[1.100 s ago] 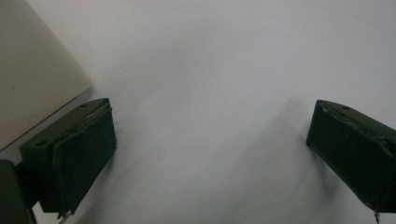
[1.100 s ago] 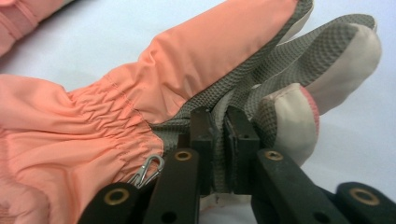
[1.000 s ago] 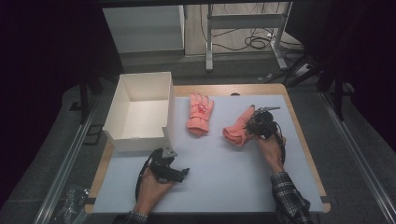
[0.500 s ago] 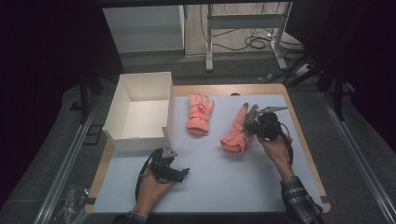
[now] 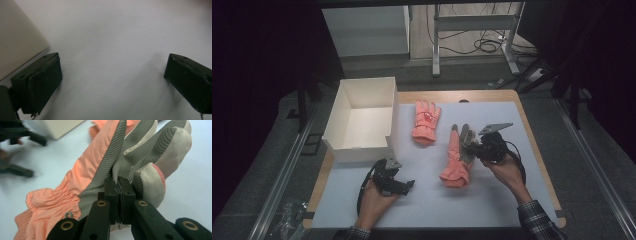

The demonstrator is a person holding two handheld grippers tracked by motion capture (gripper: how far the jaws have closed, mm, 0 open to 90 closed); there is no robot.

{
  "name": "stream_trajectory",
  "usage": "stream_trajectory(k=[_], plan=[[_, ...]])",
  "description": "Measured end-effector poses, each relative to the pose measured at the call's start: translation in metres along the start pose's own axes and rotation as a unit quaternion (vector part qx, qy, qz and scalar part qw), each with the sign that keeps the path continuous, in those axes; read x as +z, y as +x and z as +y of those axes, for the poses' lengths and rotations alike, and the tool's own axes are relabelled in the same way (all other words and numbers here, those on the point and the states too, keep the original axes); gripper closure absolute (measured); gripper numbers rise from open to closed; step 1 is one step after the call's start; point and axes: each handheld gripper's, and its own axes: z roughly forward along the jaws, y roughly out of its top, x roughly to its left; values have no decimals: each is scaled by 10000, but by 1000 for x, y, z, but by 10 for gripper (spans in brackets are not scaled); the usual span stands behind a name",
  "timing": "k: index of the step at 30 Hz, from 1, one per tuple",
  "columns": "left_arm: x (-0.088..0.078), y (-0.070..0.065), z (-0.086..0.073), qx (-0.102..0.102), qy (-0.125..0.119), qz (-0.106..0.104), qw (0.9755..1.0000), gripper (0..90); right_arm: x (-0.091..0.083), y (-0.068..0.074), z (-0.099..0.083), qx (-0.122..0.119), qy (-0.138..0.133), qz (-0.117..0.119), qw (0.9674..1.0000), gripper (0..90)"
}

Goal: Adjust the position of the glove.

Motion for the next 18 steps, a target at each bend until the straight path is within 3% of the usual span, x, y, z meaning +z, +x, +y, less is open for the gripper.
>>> stream_trajectory(k=[8, 18], plan=[[0, 0, 0, 8, 0, 3, 10000, 16, 7, 7, -4, -284, 267, 560, 9977, 866], [0, 0, 0, -2, 0, -3, 10000, 16, 26, 3, -6, -701, 557, 905, 9919, 865]])
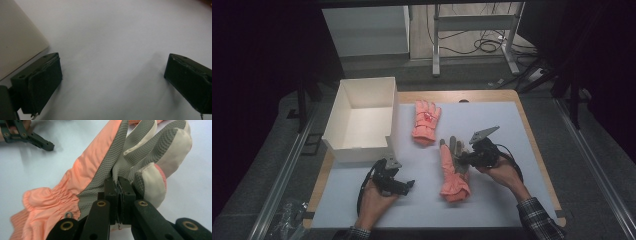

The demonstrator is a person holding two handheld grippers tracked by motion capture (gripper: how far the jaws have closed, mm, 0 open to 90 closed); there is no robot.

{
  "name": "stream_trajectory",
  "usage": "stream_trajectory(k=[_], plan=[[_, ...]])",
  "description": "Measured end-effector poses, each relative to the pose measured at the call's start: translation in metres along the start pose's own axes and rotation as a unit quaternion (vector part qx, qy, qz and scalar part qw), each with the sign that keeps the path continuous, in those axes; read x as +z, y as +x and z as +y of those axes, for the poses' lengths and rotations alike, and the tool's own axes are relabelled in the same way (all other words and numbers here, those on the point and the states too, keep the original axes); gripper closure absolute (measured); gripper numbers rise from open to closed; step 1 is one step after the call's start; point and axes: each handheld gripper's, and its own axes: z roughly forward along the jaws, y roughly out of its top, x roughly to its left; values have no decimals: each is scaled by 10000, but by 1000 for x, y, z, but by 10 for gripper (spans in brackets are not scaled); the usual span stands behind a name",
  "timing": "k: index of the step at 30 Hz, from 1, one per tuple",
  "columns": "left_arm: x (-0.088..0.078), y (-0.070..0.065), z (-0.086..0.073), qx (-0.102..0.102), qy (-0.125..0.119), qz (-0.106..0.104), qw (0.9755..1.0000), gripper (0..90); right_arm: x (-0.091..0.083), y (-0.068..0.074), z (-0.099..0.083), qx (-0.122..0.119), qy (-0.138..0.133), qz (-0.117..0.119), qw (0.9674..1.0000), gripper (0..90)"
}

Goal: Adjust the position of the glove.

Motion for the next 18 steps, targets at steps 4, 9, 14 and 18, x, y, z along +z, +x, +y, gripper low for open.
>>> stream_trajectory(k=[4, 9, 14, 18], plan=[[0, 0, 0, 2, 0, 2, 10000, 16, 9, -4, 0, -192, 141, -57, 9997, 858], [0, 0, 0, 2, 0, 3, 10000, 16, 11, -6, -1, -203, 154, -198, 9995, 787], [0, 0, 0, 5, 0, 3, 10000, 16, 0, -6, 6, -145, -52, -399, 9991, 754], [0, 0, 0, 4, 4, 2, 10000, 16, -5, -9, 16, -86, -172, -557, 9983, 716]])
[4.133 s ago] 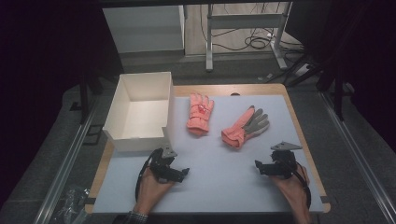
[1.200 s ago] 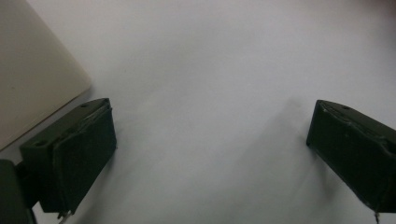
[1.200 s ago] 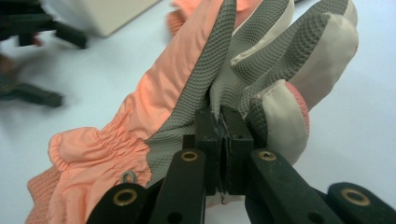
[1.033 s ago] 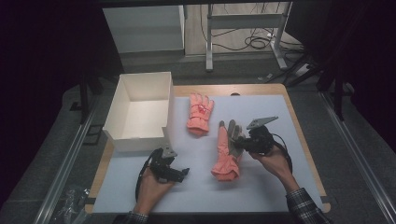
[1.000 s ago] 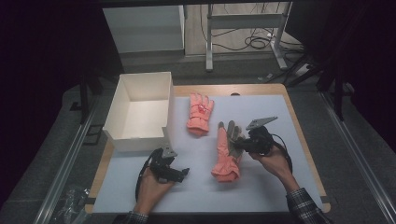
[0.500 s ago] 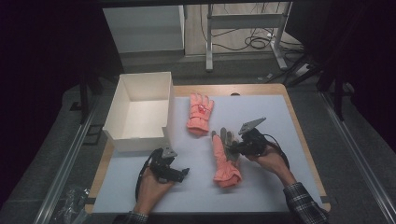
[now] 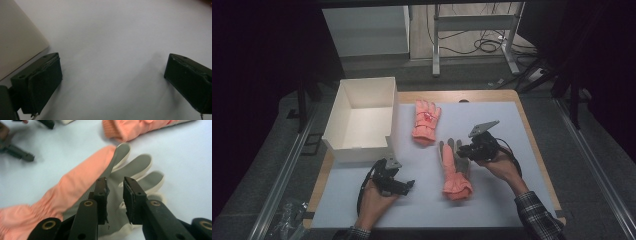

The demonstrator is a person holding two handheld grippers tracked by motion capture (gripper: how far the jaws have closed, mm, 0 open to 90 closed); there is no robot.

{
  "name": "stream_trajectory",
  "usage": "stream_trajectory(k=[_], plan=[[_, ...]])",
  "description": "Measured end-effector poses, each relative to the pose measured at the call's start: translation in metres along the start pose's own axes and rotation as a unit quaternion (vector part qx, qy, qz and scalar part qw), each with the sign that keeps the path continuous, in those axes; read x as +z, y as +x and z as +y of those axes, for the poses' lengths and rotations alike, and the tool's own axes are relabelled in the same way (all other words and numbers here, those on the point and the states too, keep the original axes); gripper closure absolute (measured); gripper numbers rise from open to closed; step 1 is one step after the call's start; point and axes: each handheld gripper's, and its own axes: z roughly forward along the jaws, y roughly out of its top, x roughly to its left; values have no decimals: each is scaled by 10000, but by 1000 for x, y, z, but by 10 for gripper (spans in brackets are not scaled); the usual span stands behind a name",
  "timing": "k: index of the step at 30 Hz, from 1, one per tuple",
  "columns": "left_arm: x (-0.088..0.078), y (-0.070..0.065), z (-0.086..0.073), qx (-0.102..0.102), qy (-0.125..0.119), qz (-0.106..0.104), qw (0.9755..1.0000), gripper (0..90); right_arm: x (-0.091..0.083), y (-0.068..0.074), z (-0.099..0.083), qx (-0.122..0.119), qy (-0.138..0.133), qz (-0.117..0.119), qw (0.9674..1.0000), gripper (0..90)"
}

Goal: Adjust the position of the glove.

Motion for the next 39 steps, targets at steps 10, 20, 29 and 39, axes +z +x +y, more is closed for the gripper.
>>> stream_trajectory(k=[10, 20, 29, 39], plan=[[0, 0, 0, 1, -4, 0, 10000, 16, 15, -12, 32, 390, -267, -440, 9979, 622], [0, 0, 0, 10, -2, 2, 10000, 15, 50, -25, 68, 573, -321, -733, 9951, 540], [0, 0, 0, 1, -3, 5, 10000, 15, 75, -40, 92, 777, -370, -778, 9932, 497], [0, 0, 0, -4, -5, 3, 10000, 15, 102, -53, 115, 722, -274, -937, 9926, 511]])
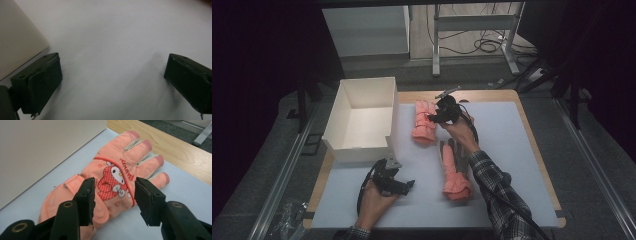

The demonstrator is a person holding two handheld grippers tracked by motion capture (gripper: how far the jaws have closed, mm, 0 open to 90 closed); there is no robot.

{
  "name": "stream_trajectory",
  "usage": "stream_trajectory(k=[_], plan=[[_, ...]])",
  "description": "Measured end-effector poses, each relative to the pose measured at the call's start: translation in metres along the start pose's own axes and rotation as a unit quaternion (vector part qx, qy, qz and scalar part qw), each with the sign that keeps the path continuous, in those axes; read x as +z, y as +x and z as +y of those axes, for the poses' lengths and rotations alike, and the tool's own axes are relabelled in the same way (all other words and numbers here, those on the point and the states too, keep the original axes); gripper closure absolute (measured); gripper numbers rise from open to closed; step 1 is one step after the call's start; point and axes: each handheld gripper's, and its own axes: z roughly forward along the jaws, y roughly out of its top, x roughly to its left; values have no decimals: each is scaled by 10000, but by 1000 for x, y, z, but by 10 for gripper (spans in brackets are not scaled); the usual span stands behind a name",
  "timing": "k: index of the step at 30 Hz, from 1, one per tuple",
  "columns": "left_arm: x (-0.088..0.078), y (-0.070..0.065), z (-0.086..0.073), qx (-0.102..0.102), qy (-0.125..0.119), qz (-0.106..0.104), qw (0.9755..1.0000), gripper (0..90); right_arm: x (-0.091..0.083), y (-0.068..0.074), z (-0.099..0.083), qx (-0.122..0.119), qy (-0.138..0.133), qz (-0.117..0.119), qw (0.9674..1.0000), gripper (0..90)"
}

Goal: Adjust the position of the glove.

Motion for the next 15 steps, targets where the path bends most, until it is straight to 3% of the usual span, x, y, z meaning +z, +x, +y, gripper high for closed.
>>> stream_trajectory(k=[5, 10, 15], plan=[[0, 0, 0, -4, -4, 1, 10000, 16, 17, 1, 7, 25, 80, -30, 10000, 505], [0, 0, 0, 4, 0, -1, 10000, 16, 37, 1, 10, -3, 318, -270, 9991, 423], [0, 0, 0, 2, -1, -4, 10000, 15, 51, -4, 5, 139, 545, -216, 9982, 422]])
